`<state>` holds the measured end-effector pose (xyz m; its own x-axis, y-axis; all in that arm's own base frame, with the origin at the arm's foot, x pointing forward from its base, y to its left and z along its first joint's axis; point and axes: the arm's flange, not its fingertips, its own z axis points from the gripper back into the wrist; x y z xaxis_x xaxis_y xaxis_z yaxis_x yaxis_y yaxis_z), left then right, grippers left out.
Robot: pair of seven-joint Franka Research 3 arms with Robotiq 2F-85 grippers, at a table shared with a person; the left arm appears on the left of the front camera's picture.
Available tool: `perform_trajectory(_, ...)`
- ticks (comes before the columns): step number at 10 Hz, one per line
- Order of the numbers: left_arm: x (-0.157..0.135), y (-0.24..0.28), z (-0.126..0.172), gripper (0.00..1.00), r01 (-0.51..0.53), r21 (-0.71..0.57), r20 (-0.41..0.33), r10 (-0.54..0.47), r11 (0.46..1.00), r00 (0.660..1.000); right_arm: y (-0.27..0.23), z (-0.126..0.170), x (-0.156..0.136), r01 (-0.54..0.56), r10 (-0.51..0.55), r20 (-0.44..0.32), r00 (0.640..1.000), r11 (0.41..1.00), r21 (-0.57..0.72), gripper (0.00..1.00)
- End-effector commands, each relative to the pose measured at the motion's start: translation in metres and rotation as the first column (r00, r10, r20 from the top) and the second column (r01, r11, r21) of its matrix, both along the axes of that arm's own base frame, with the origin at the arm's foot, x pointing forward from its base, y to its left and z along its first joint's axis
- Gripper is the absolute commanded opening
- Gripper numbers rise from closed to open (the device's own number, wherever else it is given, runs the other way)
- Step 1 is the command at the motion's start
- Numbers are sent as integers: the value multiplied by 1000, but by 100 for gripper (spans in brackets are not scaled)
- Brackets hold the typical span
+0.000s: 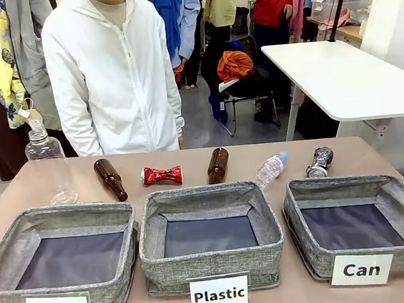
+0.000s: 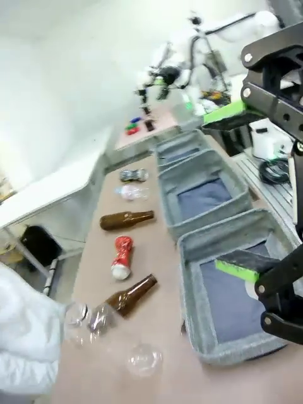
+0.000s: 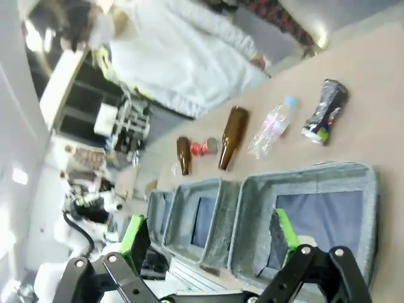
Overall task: Sort the can waste into the basket.
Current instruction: Pick up the can waste from the table and place it in the right Fabric basket.
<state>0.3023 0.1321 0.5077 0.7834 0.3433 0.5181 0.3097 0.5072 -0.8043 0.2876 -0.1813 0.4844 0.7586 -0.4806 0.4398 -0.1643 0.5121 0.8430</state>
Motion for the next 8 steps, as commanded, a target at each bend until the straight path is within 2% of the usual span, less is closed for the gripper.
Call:
perform_trajectory(1,-68,-82,-80,100,-110,-82,35,113,991,993,25,-44,-31,57,-57,20,998,997,43,100)
perform_trajectory(2,-68,-90,-80,100,-148,-102,33,152,984,988,22,-48,-31,74,-75,5,997,996,57,100)
perform_trajectory(3,3,11,-7,100,-65,-56,-12,65,996,998,-15,-8,-6,51,-51,-5,999,998,32,100)
perform_trajectory(8,3,11,-7,100,-65,-56,-12,65,996,998,-15,-8,-6,51,-51,-5,999,998,32,100)
